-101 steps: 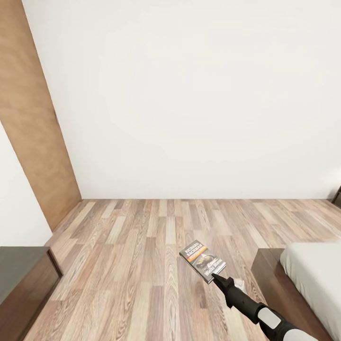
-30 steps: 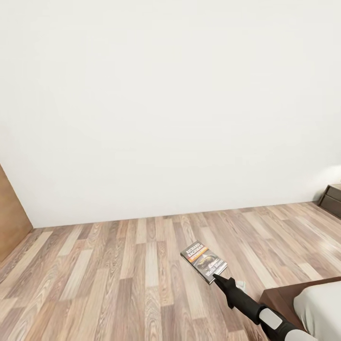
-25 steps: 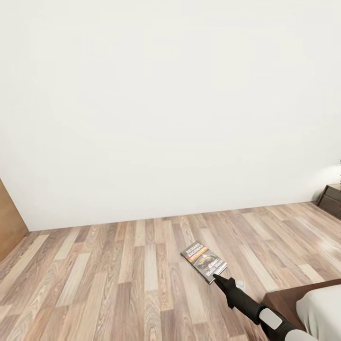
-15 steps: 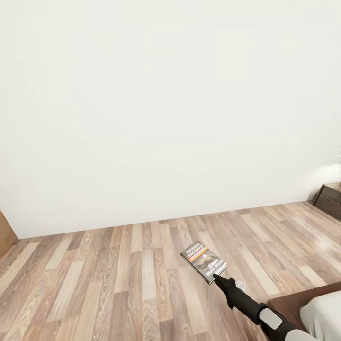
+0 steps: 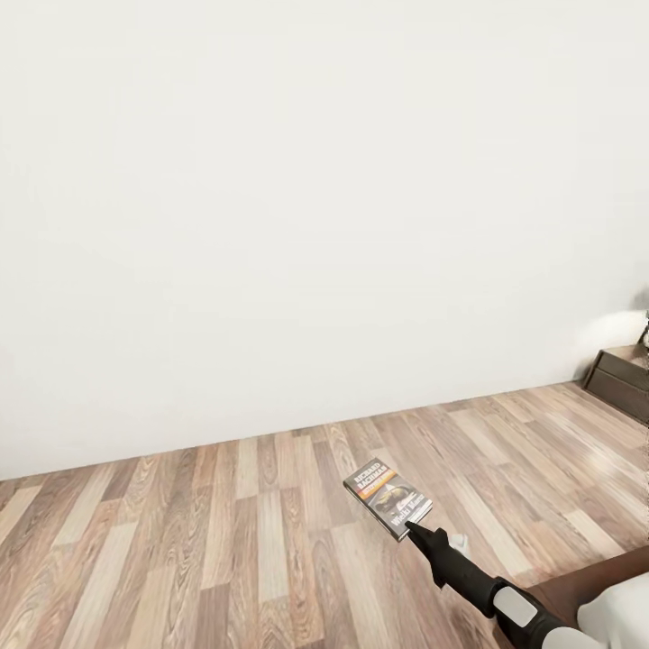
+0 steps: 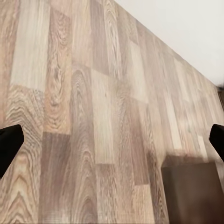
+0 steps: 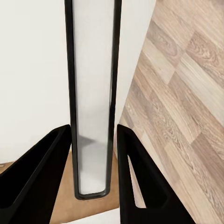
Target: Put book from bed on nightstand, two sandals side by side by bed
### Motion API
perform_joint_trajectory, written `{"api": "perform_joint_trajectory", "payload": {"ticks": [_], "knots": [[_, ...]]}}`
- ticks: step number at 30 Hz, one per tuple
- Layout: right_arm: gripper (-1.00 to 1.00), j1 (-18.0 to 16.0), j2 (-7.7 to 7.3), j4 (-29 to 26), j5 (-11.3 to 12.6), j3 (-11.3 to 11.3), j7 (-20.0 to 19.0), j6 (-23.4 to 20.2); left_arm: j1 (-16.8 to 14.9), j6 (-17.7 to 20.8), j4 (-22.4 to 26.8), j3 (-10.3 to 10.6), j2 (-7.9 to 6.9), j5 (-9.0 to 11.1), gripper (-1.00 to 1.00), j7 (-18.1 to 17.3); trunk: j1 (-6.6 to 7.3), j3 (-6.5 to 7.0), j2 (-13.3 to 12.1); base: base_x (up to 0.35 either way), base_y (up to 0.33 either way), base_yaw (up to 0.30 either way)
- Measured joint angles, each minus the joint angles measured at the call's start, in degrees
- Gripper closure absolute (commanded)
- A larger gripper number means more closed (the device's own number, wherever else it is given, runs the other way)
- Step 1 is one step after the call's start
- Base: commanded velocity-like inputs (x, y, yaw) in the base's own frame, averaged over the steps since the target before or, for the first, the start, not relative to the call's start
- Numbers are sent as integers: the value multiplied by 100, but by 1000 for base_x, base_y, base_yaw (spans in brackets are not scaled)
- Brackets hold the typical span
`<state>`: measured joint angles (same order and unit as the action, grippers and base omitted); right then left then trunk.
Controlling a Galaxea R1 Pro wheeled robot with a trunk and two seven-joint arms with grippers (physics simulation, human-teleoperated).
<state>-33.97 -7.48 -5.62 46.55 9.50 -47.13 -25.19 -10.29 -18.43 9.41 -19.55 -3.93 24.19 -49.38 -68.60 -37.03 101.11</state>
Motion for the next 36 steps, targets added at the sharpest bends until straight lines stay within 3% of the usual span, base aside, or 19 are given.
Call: {"api": "perform_joint_trajectory", "payload": {"ticks": [11,36], "knots": [[100,0,0,-3,1,3,0,0,-4,0,0,0,0,0,-100,-11,-2,0,0,167,1,-117],[100,0,0,-3,17,22,-1,-10,0,42,0,-2,-55,6,-100,-7,-2,0,0,8,17,-126]]}}
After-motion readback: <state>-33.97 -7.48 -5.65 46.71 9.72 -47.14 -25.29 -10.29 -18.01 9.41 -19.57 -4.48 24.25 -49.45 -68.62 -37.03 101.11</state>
